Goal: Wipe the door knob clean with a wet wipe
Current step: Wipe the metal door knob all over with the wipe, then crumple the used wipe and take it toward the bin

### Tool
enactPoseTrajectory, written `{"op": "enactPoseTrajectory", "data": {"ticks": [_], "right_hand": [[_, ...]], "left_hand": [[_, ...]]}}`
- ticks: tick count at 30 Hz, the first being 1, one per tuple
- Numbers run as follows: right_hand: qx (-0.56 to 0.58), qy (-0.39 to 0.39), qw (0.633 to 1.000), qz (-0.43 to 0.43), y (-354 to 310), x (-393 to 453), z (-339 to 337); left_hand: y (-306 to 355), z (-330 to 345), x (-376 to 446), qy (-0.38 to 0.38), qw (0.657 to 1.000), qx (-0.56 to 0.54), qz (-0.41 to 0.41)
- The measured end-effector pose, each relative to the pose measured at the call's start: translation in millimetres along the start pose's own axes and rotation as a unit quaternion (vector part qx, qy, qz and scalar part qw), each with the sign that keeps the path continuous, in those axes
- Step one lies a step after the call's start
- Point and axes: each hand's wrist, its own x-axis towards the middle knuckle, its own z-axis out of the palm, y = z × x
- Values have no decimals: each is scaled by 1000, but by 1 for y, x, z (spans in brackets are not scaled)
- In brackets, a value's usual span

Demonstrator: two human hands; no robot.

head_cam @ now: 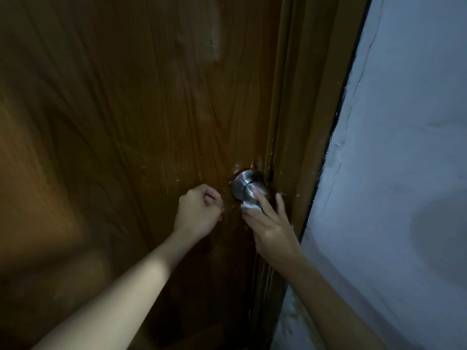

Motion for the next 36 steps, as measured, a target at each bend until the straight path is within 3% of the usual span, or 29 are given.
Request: {"op": "enactPoseTrajectory", "data": {"ticks": [3, 8, 12, 14, 16, 21, 23, 25, 29, 33, 36], "right_hand": [[-9, 43, 994, 104, 6, -27, 4], [70, 146, 981, 111, 0, -26, -14], [152, 189, 955, 172, -4, 4, -28], [173, 158, 956, 179, -6, 19, -31], [214, 71, 958, 179, -10, 26, -28], [307, 19, 907, 286, -17, -2, -14], [344, -50, 894, 284, -20, -17, -10], [386, -68, 864, 315, -22, -22, -11], [533, -44, 740, 407, -21, -12, -21], [607, -60, 683, 402, -23, 0, -34], [653, -69, 642, 397, -30, 1, -40]], "left_hand": [[-4, -3, -3, -2, 1000, -1, -7], [-7, 5, -8, -21, 1000, 2, -7], [-3, 11, -10, -38, 999, 2, 3], [-2, 12, -10, -35, 999, 7, 6], [-2, 12, -10, -29, 999, 14, 6], [-9, 13, -12, -32, 999, 8, 4], [-12, 14, -13, -37, 999, 0, 2], [-13, 15, -15, -51, 999, -7, 2], [-10, 17, -21, -98, 995, -14, 21], [-10, 15, -28, -166, 985, -33, 26], [-12, 13, -35, -152, 985, -61, 43]]}}
